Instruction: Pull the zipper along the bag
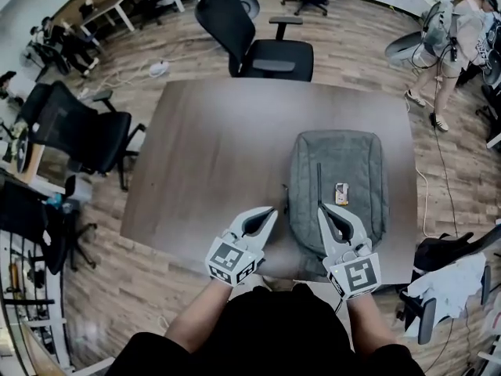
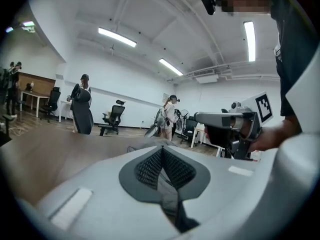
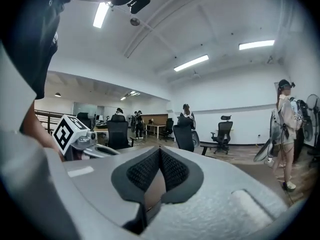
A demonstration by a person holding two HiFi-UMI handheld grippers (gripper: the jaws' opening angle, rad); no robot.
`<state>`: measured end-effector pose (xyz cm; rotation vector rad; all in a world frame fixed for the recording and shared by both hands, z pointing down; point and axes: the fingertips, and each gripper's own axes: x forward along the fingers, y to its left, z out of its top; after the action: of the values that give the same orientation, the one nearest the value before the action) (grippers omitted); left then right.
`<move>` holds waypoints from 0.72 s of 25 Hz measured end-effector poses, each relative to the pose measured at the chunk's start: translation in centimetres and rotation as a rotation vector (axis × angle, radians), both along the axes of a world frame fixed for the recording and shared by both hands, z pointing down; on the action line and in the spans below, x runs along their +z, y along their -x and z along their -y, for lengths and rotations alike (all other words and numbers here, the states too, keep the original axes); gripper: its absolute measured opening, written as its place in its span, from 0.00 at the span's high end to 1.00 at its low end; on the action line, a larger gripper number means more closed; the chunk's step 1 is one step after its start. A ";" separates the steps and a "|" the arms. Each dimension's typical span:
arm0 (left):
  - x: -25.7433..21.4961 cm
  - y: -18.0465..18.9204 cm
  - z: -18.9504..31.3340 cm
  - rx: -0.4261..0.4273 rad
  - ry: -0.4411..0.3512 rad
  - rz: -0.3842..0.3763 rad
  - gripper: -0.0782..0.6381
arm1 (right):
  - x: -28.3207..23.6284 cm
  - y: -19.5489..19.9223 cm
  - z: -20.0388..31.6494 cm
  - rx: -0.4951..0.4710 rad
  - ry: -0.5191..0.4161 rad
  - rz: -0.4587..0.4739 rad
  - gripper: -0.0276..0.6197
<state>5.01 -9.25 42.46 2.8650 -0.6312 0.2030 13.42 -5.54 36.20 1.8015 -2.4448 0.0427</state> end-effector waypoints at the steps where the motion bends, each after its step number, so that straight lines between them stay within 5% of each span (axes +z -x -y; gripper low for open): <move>1: -0.8 0.2 0.1 -0.005 -0.011 -0.010 0.86 | -0.5 0.2 0.1 0.002 -0.016 -0.010 0.96; 18: -3.7 1.4 -0.2 -0.020 -0.085 -0.046 0.86 | -2.4 -0.4 -1.3 0.060 -0.072 -0.069 0.96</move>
<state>3.66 -9.09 38.75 2.9337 -0.6745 0.1093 13.86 -4.19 33.79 1.8717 -2.3744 -0.1023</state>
